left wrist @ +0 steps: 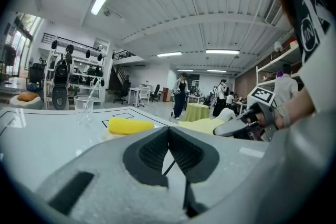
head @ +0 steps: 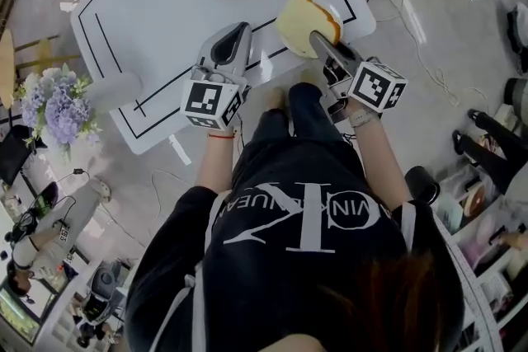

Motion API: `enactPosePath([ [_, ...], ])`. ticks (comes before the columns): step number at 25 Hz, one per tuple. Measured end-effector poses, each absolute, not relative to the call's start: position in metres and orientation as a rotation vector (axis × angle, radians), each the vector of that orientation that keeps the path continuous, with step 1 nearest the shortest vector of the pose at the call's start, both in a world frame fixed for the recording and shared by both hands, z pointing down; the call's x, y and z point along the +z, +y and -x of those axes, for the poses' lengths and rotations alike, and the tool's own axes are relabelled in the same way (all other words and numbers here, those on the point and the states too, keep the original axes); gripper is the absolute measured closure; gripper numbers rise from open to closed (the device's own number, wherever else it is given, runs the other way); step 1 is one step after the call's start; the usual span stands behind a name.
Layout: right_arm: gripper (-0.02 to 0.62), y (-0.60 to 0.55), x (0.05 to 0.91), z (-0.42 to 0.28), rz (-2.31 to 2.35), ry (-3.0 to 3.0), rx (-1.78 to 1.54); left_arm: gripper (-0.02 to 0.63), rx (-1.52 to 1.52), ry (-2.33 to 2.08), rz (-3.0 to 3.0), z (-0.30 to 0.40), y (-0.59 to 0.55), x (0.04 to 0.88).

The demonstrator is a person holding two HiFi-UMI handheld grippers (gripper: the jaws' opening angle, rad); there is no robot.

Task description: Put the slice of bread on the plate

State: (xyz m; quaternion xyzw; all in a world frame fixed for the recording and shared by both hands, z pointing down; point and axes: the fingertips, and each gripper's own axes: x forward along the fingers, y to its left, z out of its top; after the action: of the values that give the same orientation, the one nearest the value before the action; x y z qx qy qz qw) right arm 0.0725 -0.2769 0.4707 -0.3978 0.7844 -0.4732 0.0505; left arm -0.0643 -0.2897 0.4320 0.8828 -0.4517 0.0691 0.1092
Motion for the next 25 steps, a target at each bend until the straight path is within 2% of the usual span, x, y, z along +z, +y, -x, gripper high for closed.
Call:
enactPosePath([
  [8, 0.492, -0.288, 0.488, -0.079, 1.184, 2.331, -1.655, 0.595, 0.205, -1.373, -2.556, 0.058, -0.302, 0.435],
  [13, 0.458, -0.291, 0.496, -0.080, 1.178, 2.352, -1.697, 0.595, 0.199, -1.399, -2.537, 0.060, -0.304, 0.436],
  [15, 0.430, -0.292, 0.497, -0.080, 1.160, 2.367, -1.711, 0.595, 0.195, -1.408, -2.530, 0.061, -0.304, 0.436],
  [21, 0.289, -0.285, 0.498, -0.072, 1.050, 2.539, -1.749, 0.595, 0.191, -1.415, -2.518, 0.065, -0.303, 0.436],
  [25, 0.234, -0.278, 0.498, -0.069, 1.025, 2.724, -1.719, 0.595, 0.182, -1.419, -2.512, 0.068, -0.304, 0.437],
])
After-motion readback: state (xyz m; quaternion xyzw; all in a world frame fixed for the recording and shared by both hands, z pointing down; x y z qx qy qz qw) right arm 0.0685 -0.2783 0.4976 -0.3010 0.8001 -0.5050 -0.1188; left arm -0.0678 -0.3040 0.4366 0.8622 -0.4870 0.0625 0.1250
